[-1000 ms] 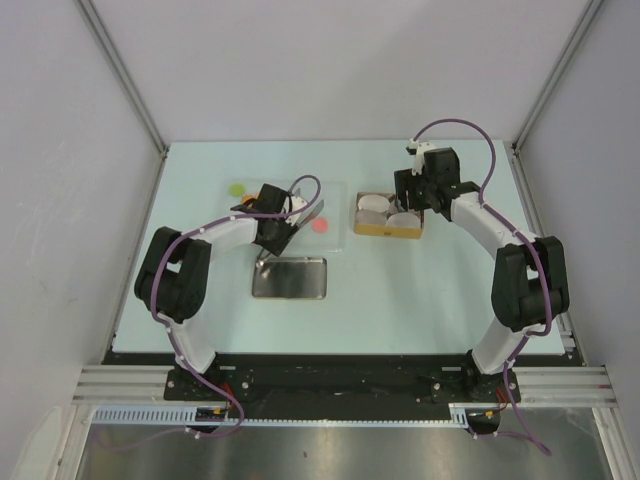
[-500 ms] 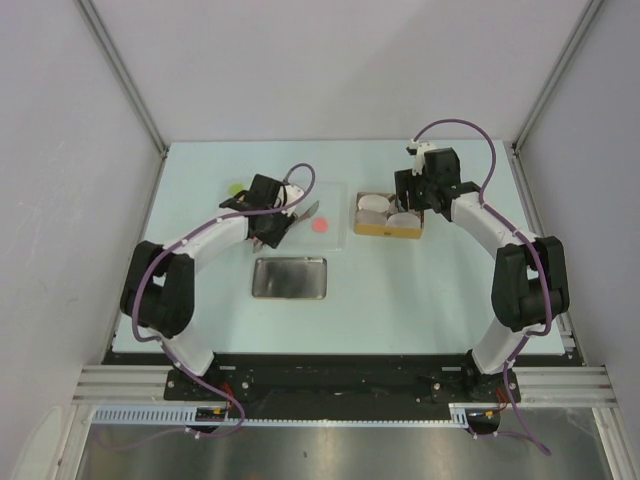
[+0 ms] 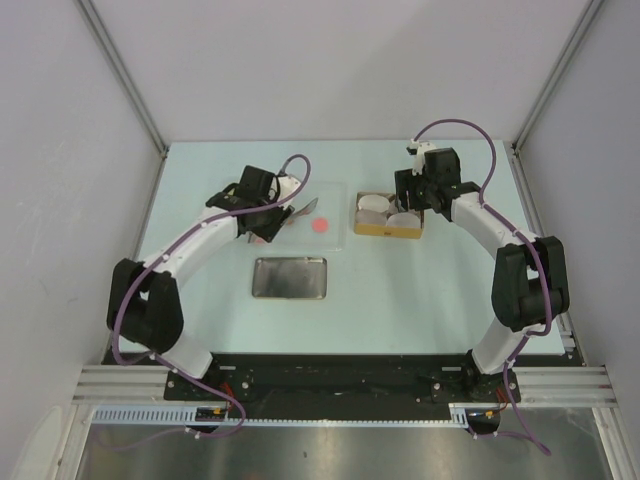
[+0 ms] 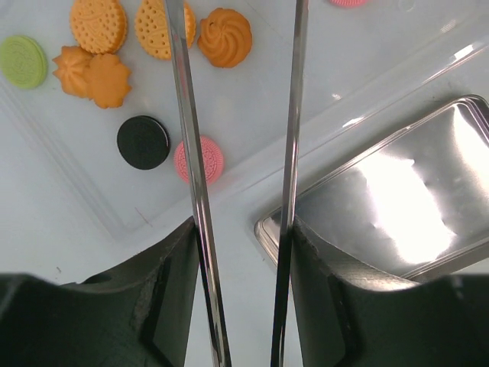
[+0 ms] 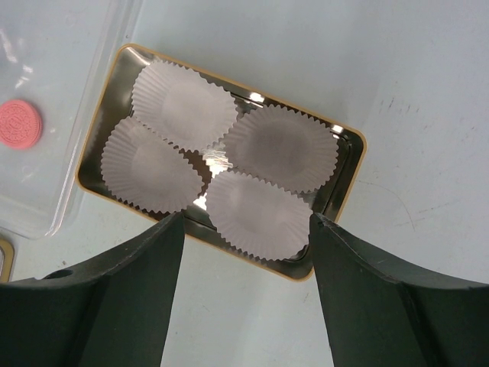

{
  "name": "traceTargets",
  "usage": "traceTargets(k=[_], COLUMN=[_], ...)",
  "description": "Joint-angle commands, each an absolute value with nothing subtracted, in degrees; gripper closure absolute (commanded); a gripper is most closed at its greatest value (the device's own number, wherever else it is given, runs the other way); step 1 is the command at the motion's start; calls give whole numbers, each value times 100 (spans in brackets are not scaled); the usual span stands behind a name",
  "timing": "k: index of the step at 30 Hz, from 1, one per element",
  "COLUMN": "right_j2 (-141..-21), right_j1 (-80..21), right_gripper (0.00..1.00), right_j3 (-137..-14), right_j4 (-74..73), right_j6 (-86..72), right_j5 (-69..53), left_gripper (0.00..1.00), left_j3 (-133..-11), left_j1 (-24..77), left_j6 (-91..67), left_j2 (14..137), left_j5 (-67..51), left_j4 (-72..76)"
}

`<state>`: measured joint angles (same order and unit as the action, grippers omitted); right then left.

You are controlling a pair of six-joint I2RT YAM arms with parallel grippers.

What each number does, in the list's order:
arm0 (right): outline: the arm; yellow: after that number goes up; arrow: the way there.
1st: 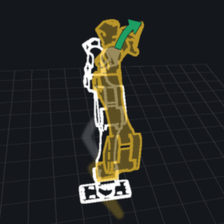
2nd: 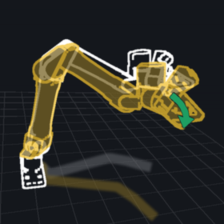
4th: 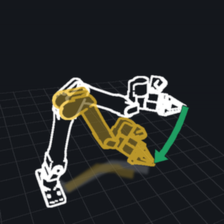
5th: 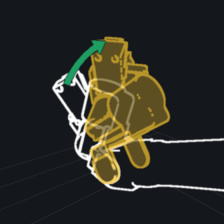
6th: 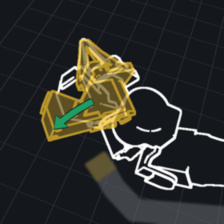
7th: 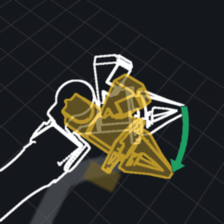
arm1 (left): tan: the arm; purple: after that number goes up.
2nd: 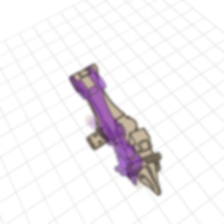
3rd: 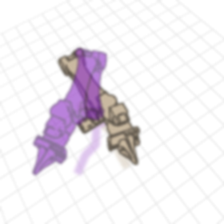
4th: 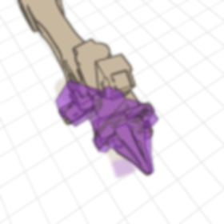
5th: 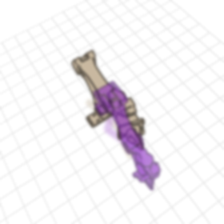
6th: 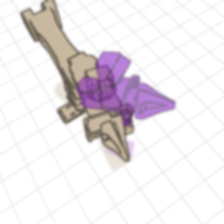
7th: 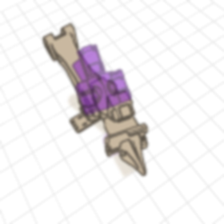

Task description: Pack the cookies

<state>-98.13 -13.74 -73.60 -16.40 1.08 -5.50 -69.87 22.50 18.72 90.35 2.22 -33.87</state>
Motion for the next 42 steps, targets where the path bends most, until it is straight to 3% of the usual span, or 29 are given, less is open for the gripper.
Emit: traceTargets(k=[1,25,42], right_j2=[-9712,-9501,-9519], right_j1=[-1336,-1327,-1327], right_gripper=[30,30,31], right_j3=[-7356,-7356,-7356], right_j4=[-1459,-1608,-1652], right_j6=[97,325,369], right_j5=[-606,-729,-844], left_gripper=[48,48,47], left_j3=[-7190,-6584,-6583], left_j1=[2224,1442,1450], left_j6=[2065,2566,3023], left_j2=[8517,8218,8262], left_j5=[114,-896,-1837], left_j4=[-3419,-3595,-3858])
